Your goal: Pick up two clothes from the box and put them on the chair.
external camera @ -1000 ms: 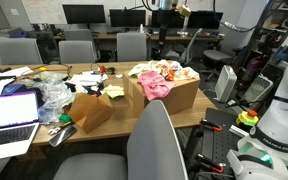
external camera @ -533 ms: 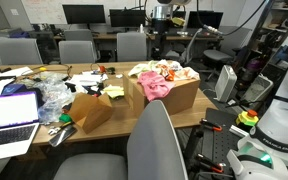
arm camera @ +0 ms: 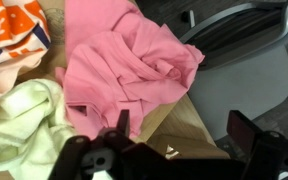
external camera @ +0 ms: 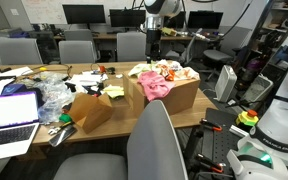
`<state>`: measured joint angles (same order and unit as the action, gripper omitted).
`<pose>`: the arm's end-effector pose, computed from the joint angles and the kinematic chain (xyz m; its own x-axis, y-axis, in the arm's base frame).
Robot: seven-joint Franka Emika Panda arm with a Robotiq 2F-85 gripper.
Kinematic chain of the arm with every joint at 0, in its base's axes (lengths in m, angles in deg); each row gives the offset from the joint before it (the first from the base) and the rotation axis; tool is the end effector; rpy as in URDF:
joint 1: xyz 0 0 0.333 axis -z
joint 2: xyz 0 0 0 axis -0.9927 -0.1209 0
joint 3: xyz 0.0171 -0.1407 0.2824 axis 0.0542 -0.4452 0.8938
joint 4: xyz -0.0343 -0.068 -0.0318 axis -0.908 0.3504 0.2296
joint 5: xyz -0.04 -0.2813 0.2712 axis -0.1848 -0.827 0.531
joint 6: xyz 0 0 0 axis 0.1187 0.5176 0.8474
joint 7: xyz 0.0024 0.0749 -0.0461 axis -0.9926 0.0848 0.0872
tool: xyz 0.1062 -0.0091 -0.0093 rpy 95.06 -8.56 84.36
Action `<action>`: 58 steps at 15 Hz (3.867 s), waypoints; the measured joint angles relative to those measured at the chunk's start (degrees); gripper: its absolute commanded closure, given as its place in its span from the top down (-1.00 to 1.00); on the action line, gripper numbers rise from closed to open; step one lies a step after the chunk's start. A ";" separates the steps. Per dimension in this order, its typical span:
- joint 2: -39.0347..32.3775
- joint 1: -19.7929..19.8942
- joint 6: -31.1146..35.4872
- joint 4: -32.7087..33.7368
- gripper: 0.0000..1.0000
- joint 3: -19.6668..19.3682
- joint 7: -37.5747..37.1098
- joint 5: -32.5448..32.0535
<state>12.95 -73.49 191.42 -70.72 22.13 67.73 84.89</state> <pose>0.5814 -0.1733 0.3973 0.9941 0.0919 -0.0574 0.0809 -0.9820 -0.1706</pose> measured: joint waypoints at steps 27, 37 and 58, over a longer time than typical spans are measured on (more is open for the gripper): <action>-11.30 -3.60 21.49 -3.03 1.00 -0.52 -34.00 -17.98; -11.23 -4.56 19.08 -7.96 1.00 0.24 -36.36 -13.65; -1.79 -3.43 16.88 -9.20 -0.93 0.56 -35.10 -10.08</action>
<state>11.16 -76.92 208.30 -79.92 22.68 32.63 74.80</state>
